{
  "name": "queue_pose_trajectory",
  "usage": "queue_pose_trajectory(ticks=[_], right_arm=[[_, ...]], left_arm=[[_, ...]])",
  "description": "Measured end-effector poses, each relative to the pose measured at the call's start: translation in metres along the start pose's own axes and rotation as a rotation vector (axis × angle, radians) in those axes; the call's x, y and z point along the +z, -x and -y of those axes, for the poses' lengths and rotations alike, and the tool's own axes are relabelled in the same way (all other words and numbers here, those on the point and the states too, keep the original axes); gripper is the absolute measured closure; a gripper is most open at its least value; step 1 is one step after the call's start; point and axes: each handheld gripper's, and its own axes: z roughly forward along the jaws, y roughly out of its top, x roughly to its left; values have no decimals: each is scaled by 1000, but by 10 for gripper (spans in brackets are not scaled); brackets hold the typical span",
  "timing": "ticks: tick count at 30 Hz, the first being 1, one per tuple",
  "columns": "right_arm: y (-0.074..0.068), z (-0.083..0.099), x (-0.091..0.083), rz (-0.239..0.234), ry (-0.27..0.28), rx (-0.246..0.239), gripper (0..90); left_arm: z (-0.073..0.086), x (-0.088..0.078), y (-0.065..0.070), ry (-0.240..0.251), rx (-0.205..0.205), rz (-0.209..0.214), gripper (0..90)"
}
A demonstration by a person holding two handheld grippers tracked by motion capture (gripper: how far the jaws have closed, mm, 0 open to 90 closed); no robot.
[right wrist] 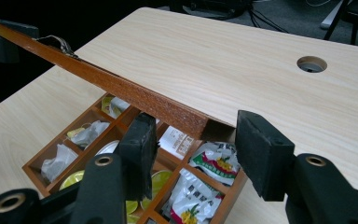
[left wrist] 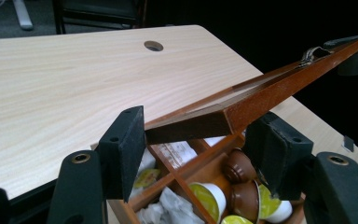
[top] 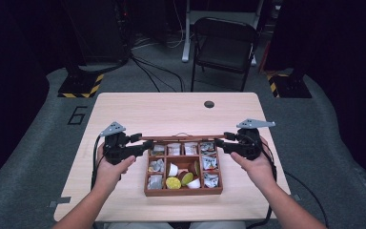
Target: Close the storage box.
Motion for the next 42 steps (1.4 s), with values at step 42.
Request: queue_pose_trajectory(ticks=[42], right_arm=[[-19,108,1,-25,-23,-55,506]], left_arm=[[99,-8,21,-76,37,15,399]])
